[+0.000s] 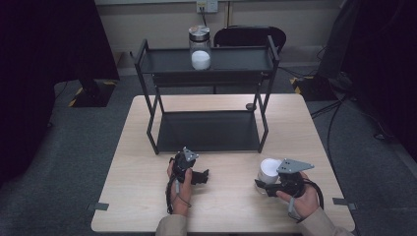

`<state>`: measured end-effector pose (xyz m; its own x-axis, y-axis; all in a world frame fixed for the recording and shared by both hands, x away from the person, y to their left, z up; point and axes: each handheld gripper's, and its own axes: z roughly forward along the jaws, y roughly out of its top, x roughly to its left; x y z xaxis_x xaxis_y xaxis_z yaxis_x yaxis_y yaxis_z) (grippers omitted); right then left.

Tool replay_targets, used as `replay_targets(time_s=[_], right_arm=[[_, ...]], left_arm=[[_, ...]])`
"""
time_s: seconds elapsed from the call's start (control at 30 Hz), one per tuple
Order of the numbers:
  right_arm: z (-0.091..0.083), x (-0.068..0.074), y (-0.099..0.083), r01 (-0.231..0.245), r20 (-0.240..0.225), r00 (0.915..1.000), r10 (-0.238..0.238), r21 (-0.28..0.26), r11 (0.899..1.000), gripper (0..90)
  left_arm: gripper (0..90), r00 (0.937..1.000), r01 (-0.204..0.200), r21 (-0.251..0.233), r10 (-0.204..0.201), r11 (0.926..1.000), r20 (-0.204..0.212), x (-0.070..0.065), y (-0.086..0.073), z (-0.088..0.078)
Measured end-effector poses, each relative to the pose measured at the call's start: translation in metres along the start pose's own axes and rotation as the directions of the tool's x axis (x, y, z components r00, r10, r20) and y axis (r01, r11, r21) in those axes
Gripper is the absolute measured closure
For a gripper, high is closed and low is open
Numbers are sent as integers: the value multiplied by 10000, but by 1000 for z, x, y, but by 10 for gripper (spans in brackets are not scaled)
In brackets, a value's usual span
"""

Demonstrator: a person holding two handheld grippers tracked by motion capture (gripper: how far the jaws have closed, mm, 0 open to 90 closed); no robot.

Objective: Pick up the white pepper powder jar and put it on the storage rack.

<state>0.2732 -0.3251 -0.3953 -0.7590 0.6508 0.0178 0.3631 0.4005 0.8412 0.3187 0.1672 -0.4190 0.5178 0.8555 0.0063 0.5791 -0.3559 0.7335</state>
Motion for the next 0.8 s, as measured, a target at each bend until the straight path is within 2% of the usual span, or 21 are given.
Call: replay_targets(time_s=[0.13,0.27,0.43,0.57,0.7,0.8], right_arm=[[-4,-4,9,23,-185,9998,-22,28,10000,301],[-7,-5,24,292,-178,9994,-287,278,9992,301],[-8,-14,38,36,-462,9989,-21,332,9994,301],[-9,-17,52,183,-466,9988,-164,416,9990,301],[-10,-23,66,85,-598,9982,-66,321,9994,301],[-10,-24,79,223,-498,9985,-208,299,9993,301]], left_arm=[[4,10000,-1,-2,1,10000,0,0,0,0],[2,10000,8,12,-8,10000,24,1,0,0],[2,10000,8,14,-8,10000,26,1,0,0],[2,10000,12,12,-12,10000,26,1,0,0],[2,10000,9,13,-9,10000,26,1,0,0],[2,10000,6,11,-6,10000,21,1,0,0]])
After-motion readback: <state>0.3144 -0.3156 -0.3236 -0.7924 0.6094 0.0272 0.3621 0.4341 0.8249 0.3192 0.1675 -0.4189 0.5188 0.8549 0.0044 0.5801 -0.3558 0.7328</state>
